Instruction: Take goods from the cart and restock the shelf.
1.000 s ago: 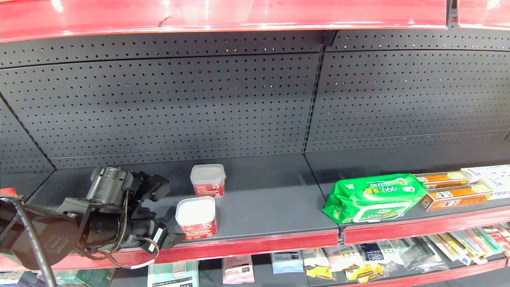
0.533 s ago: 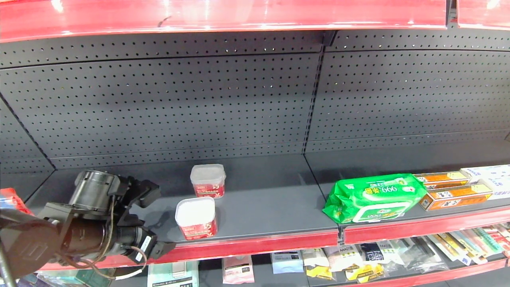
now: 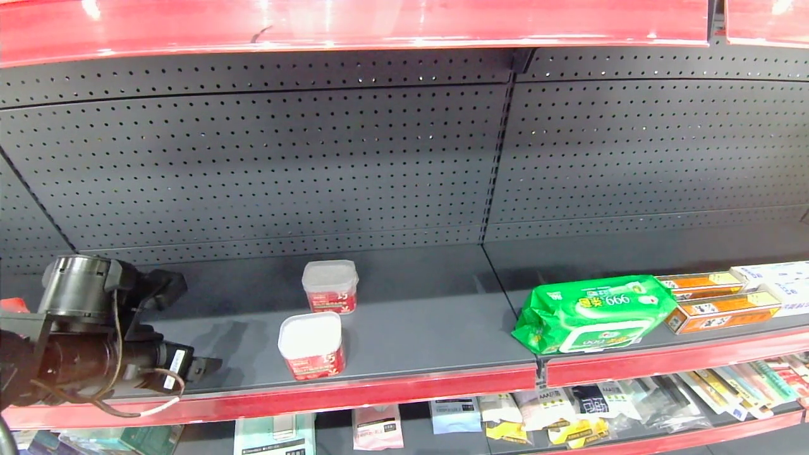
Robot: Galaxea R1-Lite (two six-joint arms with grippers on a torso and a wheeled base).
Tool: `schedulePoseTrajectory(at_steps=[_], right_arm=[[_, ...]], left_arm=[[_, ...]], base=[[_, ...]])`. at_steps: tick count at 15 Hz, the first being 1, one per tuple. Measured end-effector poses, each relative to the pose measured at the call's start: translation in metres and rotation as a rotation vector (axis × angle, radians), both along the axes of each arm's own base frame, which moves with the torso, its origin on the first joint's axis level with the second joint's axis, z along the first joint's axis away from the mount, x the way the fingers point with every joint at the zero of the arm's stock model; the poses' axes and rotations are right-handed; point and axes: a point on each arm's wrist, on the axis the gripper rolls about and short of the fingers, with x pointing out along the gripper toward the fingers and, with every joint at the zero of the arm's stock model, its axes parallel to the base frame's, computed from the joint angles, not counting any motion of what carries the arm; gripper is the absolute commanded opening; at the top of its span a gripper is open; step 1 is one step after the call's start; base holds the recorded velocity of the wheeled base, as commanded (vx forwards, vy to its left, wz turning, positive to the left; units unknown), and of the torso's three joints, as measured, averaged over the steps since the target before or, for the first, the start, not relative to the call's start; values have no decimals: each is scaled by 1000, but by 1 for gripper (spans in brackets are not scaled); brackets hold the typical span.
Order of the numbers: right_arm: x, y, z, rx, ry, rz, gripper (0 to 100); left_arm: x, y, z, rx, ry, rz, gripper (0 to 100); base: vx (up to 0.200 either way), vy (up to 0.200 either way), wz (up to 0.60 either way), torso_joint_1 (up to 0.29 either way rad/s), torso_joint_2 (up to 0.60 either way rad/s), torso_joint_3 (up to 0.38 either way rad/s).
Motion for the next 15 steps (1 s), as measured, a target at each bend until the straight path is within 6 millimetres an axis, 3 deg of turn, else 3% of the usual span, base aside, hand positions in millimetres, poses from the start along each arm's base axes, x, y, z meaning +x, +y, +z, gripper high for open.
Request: schedulePoseTrajectory(at_steps=[4, 8, 15], right_arm=[[0, 0, 0, 0, 0, 1, 100], [0, 0, 0, 0, 0, 1, 100], [0, 0, 0, 0, 0, 0, 100]], left_arm=[[26, -13, -8, -19, -96, -21, 100], [35, -34, -20, -22, -65, -93, 100], [43, -49, -27, -21, -47, -145, 100]], base=[[0, 0, 0, 0, 0, 0], [0, 0, 0, 0, 0, 0], [0, 0, 0, 0, 0, 0]])
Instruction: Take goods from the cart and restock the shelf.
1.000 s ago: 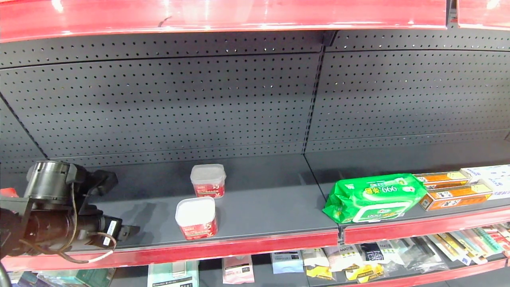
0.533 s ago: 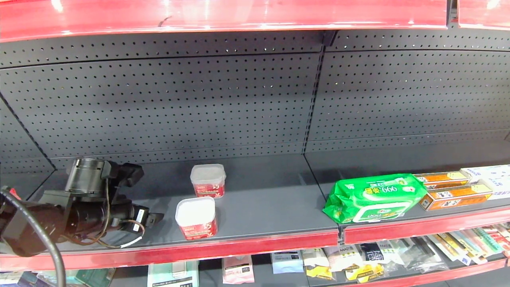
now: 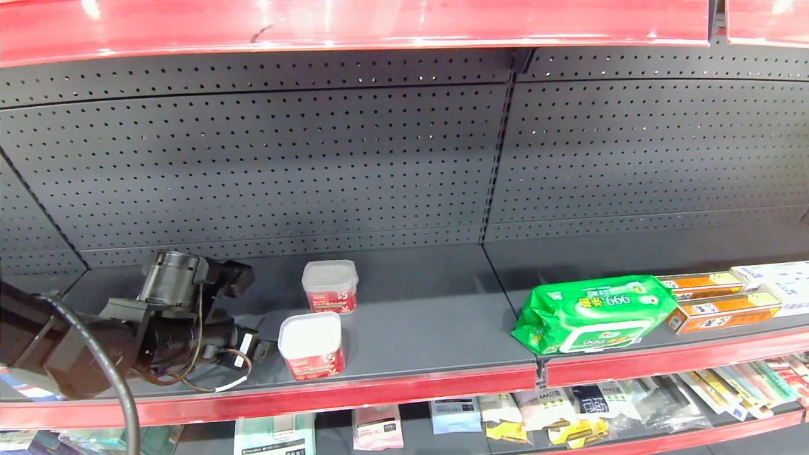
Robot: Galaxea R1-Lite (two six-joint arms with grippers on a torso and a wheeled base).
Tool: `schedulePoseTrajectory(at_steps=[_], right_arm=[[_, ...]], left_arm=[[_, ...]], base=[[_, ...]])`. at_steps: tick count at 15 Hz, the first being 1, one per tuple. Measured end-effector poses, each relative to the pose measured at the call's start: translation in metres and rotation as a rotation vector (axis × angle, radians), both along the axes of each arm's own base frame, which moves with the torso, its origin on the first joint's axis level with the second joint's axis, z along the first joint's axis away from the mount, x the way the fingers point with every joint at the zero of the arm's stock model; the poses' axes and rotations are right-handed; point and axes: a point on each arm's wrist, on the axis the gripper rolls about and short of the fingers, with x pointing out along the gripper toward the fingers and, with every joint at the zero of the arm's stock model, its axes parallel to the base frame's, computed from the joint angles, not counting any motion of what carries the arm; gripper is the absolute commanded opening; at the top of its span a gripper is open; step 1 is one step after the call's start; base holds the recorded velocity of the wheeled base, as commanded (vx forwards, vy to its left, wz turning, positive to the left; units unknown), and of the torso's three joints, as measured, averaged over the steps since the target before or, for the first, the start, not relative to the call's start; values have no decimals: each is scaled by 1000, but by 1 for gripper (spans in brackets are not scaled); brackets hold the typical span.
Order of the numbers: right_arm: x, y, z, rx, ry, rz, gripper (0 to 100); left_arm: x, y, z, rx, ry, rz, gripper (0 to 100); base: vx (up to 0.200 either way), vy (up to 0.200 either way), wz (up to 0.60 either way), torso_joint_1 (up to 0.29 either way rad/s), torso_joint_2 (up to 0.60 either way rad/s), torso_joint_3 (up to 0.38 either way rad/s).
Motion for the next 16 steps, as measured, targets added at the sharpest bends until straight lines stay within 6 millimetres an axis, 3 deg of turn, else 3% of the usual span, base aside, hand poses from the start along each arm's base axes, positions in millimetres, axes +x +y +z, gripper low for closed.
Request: schedulePoseTrajectory(at_steps=[16], right_arm=[[0, 0, 0, 0, 0, 0, 100]], left_arm=[[8, -10, -1, 1, -6, -32, 100]], base=[[0, 0, 0, 0, 0, 0]])
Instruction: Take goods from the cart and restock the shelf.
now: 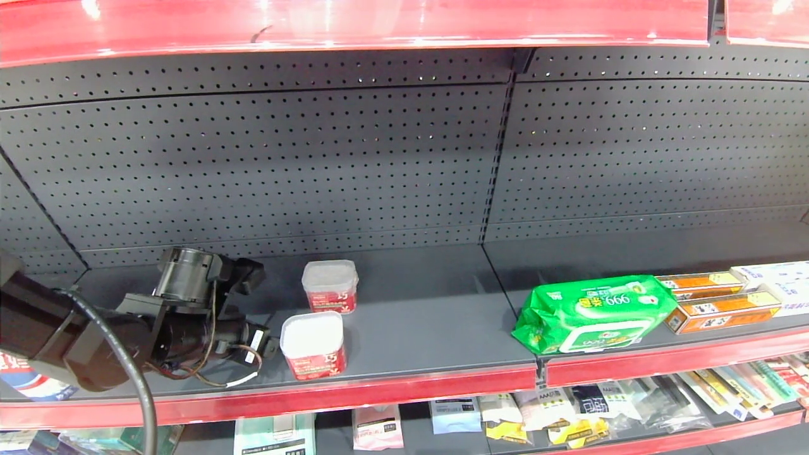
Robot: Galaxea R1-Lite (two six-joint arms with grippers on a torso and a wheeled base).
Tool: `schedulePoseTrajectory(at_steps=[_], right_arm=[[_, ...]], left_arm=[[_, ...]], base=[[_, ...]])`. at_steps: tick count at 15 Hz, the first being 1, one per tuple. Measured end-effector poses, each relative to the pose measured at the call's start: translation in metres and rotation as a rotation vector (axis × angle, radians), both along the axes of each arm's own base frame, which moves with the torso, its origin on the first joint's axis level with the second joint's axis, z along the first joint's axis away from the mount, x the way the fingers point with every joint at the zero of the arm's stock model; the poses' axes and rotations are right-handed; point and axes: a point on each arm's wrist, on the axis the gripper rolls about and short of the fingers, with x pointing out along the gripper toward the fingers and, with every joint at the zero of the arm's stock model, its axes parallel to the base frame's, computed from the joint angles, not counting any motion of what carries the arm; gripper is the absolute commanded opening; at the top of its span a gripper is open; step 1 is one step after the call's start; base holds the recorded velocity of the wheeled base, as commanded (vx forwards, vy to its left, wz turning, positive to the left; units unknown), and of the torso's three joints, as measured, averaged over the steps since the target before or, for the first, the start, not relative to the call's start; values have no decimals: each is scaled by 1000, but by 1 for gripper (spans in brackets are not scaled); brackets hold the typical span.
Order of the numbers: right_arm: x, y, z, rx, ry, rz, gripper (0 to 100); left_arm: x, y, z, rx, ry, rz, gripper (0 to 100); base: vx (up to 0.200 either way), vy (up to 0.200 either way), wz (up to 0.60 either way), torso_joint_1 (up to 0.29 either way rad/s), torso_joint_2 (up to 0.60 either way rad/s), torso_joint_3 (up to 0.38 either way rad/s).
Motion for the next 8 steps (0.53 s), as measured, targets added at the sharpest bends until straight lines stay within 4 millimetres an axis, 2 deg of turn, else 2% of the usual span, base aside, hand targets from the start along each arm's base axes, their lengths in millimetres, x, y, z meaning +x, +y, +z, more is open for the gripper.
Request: schedulePoseTrajectory(at_steps=[8], right_arm=[[0, 0, 0, 0, 0, 0, 100]], left_arm=[[5, -7, 1, -2, -11, -19, 100]], base=[[0, 0, 0, 0, 0, 0]])
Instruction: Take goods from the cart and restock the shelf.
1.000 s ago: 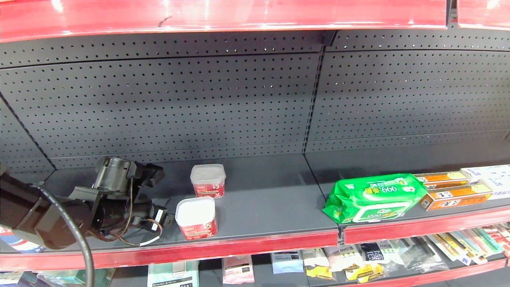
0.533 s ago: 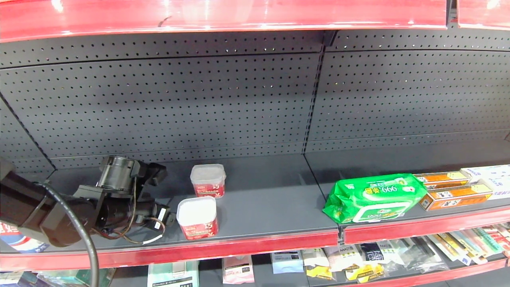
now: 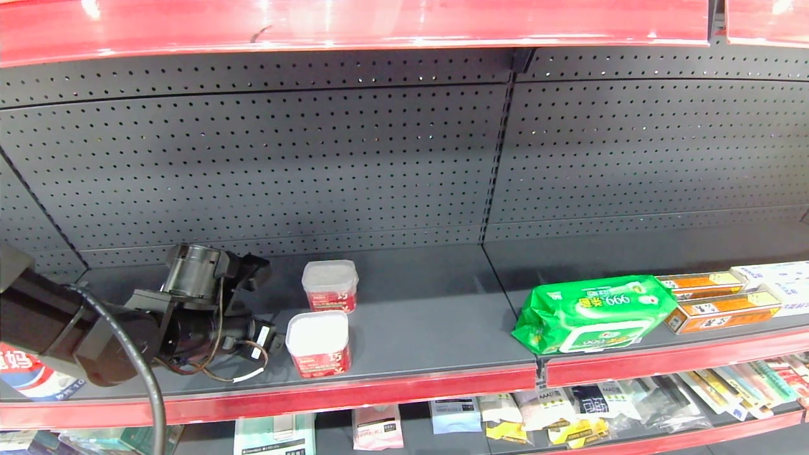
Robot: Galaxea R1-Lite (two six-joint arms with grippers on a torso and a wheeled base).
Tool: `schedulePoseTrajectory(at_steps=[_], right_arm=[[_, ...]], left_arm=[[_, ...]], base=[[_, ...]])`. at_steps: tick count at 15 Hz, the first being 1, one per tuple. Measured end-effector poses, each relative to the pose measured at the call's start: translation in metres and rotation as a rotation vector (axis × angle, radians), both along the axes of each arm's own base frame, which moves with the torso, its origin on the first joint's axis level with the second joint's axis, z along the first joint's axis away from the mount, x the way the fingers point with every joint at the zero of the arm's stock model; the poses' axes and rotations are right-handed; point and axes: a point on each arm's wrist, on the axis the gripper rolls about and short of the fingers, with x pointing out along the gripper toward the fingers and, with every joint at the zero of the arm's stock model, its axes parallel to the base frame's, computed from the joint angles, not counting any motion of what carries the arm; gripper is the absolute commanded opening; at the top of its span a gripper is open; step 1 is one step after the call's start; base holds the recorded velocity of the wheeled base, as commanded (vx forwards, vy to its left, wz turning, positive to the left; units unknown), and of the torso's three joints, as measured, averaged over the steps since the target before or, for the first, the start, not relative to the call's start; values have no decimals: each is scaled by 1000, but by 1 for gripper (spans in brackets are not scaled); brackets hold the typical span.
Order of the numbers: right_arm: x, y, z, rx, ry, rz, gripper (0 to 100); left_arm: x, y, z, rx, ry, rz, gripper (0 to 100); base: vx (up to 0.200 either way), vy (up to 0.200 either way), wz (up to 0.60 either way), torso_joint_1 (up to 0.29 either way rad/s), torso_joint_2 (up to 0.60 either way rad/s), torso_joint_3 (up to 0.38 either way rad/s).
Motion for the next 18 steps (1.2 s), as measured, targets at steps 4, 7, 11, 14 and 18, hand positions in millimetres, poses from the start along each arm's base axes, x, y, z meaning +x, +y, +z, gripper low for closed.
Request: schedulePoseTrajectory(at_steps=[4, 7, 11, 14, 18], right_arm=[[0, 0, 0, 0, 0, 0, 100], [0, 0, 0, 0, 0, 0, 100], [0, 0, 0, 0, 0, 0, 100], [0, 0, 0, 0, 0, 0, 100], [0, 0, 0, 0, 0, 0, 100]], left_arm=[[0, -3, 0, 0, 0, -12, 100], [0, -4, 0, 0, 1, -15, 100], [-1, -5, 0, 1, 1, -19, 100], [-2, -3, 1, 0, -2, -12, 100], [-4, 18, 12, -4, -36, 57, 100]], base=[[0, 0, 0, 0, 0, 0], [0, 0, 0, 0, 0, 0], [0, 0, 0, 0, 0, 0], [0, 0, 0, 0, 0, 0], [0, 0, 0, 0, 0, 0]])
